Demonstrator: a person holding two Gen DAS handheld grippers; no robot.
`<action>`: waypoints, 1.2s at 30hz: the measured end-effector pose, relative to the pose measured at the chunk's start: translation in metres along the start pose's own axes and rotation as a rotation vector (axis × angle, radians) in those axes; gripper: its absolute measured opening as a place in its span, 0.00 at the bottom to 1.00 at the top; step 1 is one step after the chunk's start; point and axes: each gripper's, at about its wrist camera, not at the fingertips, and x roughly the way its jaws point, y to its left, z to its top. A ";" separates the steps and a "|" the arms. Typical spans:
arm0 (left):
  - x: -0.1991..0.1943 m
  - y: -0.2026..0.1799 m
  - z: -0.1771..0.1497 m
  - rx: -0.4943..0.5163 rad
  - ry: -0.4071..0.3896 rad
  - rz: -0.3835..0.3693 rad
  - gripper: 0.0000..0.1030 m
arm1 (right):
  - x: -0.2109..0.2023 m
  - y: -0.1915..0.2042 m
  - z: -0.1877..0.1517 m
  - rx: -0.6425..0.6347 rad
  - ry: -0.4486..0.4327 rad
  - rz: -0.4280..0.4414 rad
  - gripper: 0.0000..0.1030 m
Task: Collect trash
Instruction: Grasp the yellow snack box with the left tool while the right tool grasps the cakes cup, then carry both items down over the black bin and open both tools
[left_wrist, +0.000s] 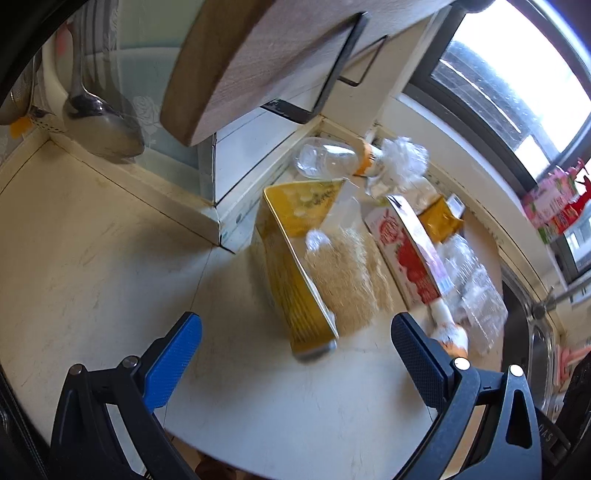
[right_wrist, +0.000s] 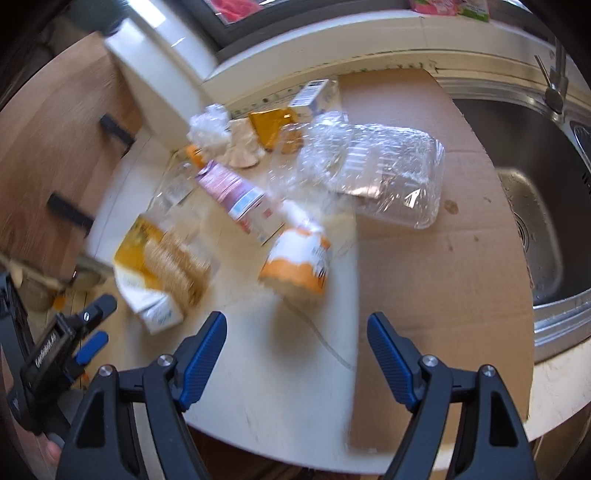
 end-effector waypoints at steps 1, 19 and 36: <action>0.005 0.000 0.002 -0.010 -0.004 0.004 0.98 | 0.006 -0.002 0.006 0.022 0.000 0.007 0.77; 0.052 0.018 -0.003 -0.108 -0.021 0.002 0.35 | 0.052 0.004 0.011 0.053 0.076 0.005 0.43; -0.043 0.048 -0.047 -0.228 -0.267 0.071 0.31 | -0.021 0.017 -0.050 -0.126 0.014 0.102 0.42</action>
